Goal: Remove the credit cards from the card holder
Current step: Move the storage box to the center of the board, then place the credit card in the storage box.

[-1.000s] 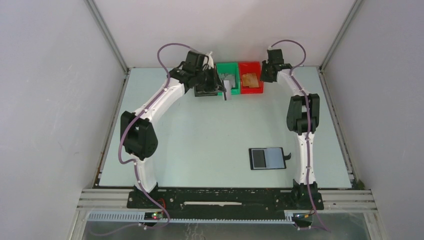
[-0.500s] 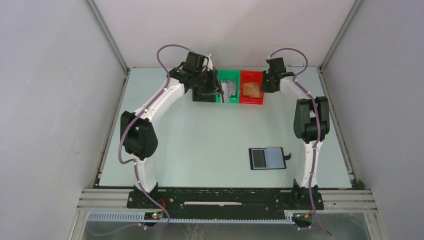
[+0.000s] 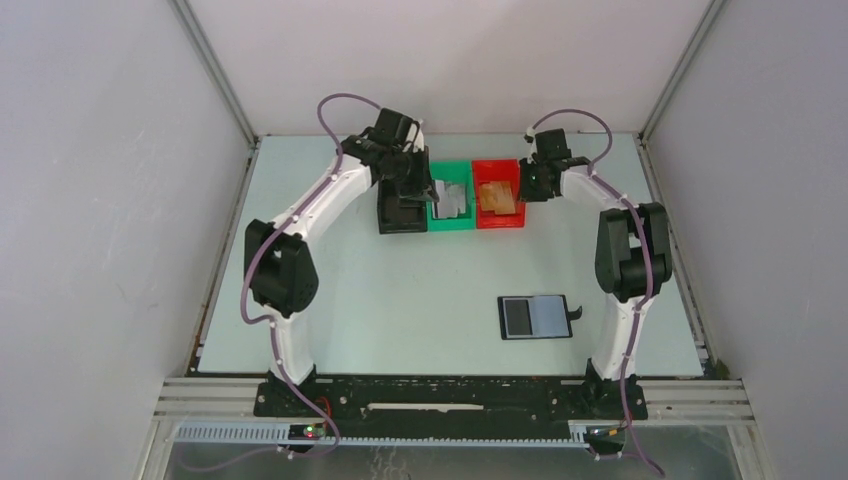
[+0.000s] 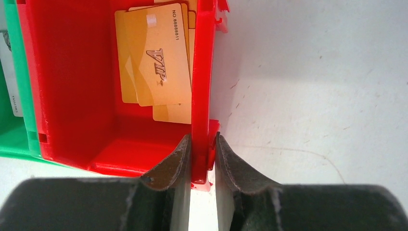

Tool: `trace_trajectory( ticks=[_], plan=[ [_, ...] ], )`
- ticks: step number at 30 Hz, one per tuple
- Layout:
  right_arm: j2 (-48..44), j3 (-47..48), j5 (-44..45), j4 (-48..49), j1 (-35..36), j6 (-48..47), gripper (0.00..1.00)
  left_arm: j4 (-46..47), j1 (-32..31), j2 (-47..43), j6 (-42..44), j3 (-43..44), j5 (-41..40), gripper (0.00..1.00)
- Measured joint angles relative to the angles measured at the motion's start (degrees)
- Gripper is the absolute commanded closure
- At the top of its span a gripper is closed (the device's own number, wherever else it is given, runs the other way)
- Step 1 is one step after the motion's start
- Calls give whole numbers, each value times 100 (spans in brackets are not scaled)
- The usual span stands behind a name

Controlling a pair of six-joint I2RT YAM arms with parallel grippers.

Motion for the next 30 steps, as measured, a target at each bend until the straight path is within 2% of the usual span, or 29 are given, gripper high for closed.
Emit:
trace_trajectory(
  ticks=[5,8,10,11,17,25,30],
  plan=[
    [-236,-291,-17,-26,149,-22,98,-343,0,243,109,96,-142,100],
    [-332,-389,-9,-57,271,-17,48,-487,0,354,107,120,-238,100],
    [-380,-435,-50,-70,332,9,27,-605,0,509,107,315,-291,100],
    [-420,-466,-59,-59,358,35,23,-656,-2,597,107,448,-341,100],
    [-885,-748,48,-42,391,219,21,-953,-11,1228,98,1419,-859,100],
    [-2004,-1624,245,26,341,732,21,-1408,-111,2061,-61,2437,-1672,100],
    [-2544,-2291,225,11,367,964,21,-1596,-313,2426,-107,2649,-2190,100]
  ],
)
